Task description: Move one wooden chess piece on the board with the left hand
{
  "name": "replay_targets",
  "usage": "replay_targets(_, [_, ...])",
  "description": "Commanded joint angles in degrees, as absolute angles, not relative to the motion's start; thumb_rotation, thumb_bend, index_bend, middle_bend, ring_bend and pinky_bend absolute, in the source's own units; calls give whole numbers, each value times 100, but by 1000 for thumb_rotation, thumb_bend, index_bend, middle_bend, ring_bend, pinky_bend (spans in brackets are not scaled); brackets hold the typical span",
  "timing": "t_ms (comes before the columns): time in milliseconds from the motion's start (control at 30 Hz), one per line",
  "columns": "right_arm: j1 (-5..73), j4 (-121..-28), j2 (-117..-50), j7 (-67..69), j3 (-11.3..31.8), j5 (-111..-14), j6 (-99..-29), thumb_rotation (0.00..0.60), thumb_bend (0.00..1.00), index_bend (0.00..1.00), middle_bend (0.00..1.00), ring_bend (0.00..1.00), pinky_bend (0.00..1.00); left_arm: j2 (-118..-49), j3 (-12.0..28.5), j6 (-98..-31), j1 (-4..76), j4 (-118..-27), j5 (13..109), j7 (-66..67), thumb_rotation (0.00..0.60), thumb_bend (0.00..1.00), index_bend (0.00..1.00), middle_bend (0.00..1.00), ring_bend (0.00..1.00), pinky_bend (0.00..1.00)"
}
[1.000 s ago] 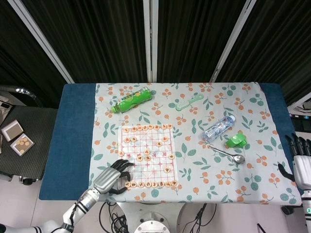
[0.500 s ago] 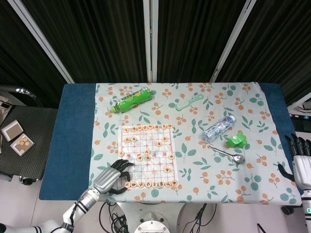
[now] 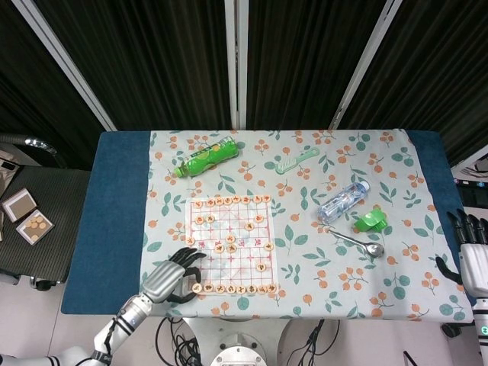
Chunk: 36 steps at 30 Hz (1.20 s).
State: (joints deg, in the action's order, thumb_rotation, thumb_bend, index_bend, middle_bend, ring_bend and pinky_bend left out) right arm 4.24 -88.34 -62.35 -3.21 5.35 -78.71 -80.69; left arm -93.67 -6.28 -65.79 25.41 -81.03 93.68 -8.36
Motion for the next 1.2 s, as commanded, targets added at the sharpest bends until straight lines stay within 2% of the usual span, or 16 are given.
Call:
replay_targets(33, [426,-8842,-6235,-331,537,-7868,-8070,600,208,0,0,0,0,-9298,-611,-6627,2529,-8172,9365,-828,600,310,543,99,0,0])
replay_targets(467, [404,-8887,-6222,-369,543,-7862,-8121,600,211,0,0,0,0,-9215,-601,-6672,2519,-8254,9375,-852,600,311,541,98,0,0])
replay_targets(667, [382,-8884,-6207,-347,541,-7866,-8153,600,210,0,0,0,0,-9010,-297,-6710,2679,-8306,9315,-842,600,310,541,99,0,0])
replay_targets(933, [346,-8822,-6208,-230,566,-7829,-8193,600,210,0,0,0,0,-8985,291,-6214,3208,-8140,8951,-1008,600,310,542,100,0,0])
replay_targets(1200, [351,-8785,-6149,-171,604,-7782,-8167,600,210,0,0,0,0,-9404,210,-6065,3346,-7764,8932,-1153,600,311,546,103,0,0])
